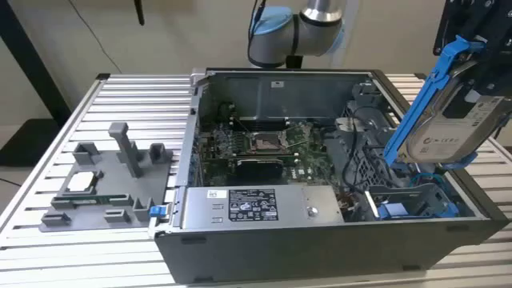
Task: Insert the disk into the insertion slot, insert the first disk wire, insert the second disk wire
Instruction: 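Insert the disk into the insertion slot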
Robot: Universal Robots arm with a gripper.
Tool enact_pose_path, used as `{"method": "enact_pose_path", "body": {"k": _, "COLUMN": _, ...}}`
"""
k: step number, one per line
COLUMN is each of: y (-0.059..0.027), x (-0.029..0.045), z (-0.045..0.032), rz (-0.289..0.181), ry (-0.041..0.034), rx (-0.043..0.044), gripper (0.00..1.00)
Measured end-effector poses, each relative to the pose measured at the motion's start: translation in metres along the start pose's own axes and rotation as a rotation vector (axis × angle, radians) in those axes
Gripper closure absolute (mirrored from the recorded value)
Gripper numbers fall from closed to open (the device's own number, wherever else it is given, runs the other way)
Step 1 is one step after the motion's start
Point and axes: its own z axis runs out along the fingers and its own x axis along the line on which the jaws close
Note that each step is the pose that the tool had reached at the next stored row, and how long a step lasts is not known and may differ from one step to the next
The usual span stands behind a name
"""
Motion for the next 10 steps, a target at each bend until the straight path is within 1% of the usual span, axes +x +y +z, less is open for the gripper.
{"method": "enact_pose_path", "body": {"k": 10, "y": -0.0001, "x": 0.0001, "z": 0.0017, "rz": 0.000, "ry": 0.0001, "rx": 0.0000, "gripper": 1.00}}
